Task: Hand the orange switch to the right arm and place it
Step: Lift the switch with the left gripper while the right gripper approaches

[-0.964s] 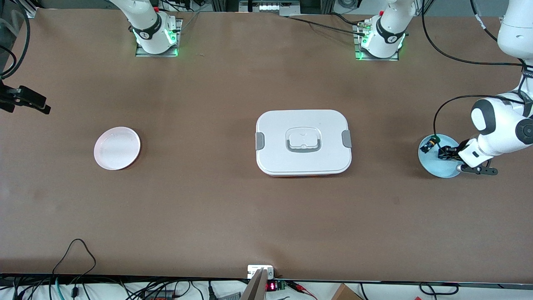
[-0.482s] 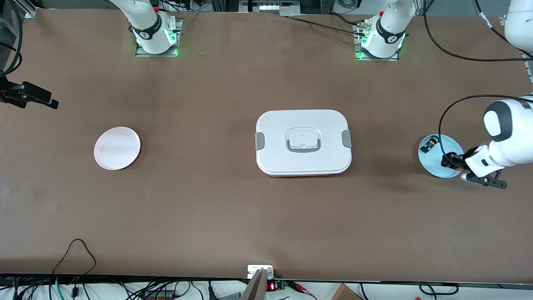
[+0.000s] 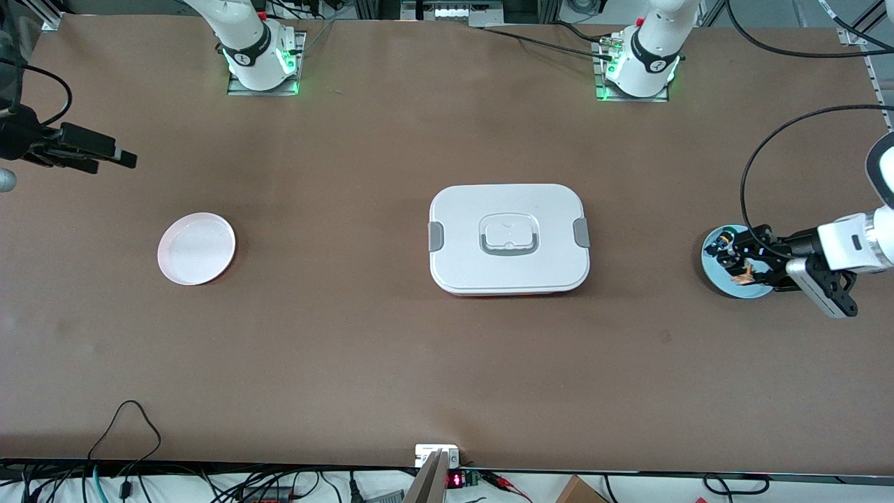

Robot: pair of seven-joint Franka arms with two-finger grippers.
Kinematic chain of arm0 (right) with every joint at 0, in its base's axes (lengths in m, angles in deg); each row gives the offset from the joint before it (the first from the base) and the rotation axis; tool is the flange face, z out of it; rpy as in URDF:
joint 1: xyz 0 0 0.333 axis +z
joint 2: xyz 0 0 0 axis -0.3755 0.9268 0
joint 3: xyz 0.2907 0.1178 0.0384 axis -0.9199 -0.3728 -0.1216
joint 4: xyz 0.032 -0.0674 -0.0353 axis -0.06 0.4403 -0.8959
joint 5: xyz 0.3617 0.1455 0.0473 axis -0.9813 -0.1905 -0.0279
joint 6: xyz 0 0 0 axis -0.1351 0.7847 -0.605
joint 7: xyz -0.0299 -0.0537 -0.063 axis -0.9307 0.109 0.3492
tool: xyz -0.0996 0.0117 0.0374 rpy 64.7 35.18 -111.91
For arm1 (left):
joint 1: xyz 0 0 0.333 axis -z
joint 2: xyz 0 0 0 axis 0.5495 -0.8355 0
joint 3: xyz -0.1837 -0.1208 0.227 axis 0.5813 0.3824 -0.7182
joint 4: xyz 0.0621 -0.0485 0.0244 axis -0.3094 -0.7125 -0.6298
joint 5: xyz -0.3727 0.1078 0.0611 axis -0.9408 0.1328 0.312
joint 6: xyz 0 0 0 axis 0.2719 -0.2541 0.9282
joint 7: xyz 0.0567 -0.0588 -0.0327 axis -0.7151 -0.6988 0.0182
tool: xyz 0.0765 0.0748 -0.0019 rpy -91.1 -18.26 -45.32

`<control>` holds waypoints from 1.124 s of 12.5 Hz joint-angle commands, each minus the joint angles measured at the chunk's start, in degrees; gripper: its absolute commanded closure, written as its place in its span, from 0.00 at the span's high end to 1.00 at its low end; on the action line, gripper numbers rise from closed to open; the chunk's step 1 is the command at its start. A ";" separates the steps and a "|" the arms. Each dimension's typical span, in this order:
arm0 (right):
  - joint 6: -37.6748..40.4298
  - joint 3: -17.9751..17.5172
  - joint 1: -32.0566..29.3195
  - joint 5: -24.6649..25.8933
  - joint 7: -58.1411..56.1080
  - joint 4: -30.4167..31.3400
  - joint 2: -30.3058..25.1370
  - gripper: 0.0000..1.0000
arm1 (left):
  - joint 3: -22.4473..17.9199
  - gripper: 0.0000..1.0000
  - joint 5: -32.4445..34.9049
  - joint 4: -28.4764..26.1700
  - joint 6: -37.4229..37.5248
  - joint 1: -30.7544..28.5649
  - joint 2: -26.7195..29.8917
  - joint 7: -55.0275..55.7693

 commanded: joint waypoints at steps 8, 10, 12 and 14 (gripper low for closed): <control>12.43 0.27 -1.06 -40.93 -0.45 -0.06 8.00 1.00 | 19.18 0.00 -51.58 0.88 4.69 3.42 -2.09 -39.80; 10.78 -0.08 -0.45 -43.25 1.13 0.12 8.88 1.00 | 19.18 0.00 -59.92 1.15 -2.67 11.23 -2.44 -51.96; 8.49 -1.22 0.52 -48.06 2.09 1.87 8.89 1.00 | 18.92 0.00 -66.62 1.15 -5.52 17.13 -5.15 -60.71; 8.22 -1.49 1.31 -54.06 4.12 4.07 9.50 1.00 | 16.91 0.00 -66.21 3.15 -8.66 22.32 -5.51 -61.53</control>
